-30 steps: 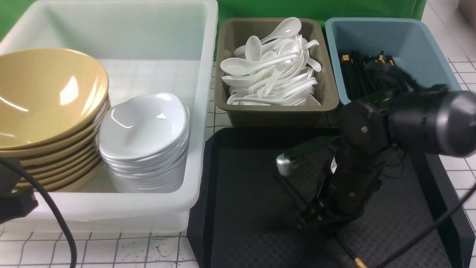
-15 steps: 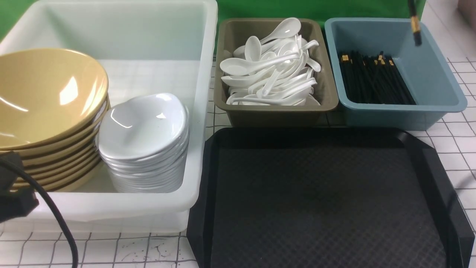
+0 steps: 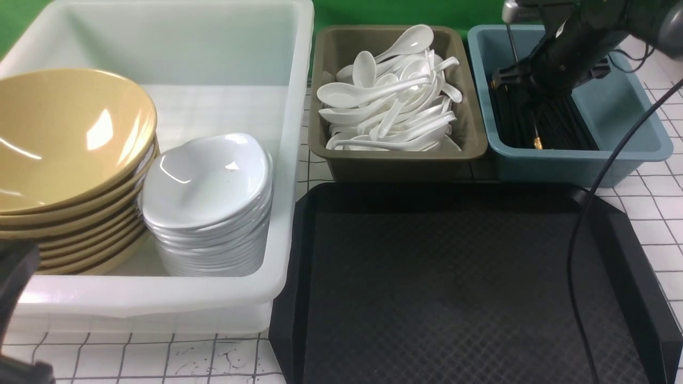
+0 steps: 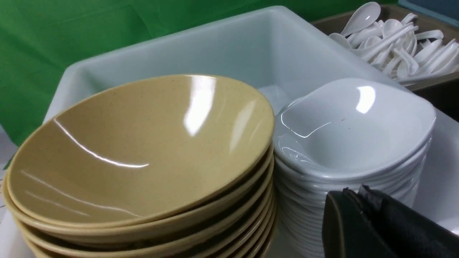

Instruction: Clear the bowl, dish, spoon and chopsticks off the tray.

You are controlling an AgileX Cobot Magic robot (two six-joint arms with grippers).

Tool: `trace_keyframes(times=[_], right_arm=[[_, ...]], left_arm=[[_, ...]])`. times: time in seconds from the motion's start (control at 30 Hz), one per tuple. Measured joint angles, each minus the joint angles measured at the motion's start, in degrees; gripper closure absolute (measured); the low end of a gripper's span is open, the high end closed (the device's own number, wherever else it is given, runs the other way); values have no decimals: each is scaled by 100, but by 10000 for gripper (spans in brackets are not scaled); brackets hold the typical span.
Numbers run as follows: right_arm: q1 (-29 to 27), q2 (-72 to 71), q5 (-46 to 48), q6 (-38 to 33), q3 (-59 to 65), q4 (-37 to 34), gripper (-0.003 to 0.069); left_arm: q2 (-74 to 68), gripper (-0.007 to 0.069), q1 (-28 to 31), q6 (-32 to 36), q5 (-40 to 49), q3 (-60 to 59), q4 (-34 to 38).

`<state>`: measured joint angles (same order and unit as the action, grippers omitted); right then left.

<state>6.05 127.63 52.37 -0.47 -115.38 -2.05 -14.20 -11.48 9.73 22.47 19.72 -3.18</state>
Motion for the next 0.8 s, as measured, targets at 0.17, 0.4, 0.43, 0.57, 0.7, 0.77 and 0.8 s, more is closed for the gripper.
trace_keyframes(times=[0.17, 0.4, 0.43, 0.57, 0.7, 0.77, 0.8], right_arm=[[-122, -64, 386, 7, -31, 20, 311], [-298, -1347, 1120, -293, -31, 397, 300], [-337, -1815, 1140, -350, -31, 452, 370], [-379, -2971, 1133, -439, -21, 483, 562], [-372, -4328, 814, -627, 607, 293, 622], [-372, -4984, 447, -735, 1284, 204, 623], [-372, -5121, 408, -743, 1447, 204, 623]], left_arm=[[494, 636, 0, 109, -339, -449, -26], [704, 636, 0, 134, -558, -469, -64], [704, 636, 0, 140, -558, -469, -64], [704, 636, 0, 140, -558, -469, -64], [704, 636, -6, 140, -558, -469, -65], [704, 636, -6, 144, -558, -469, -65], [704, 636, -6, 144, -558, -469, -65]])
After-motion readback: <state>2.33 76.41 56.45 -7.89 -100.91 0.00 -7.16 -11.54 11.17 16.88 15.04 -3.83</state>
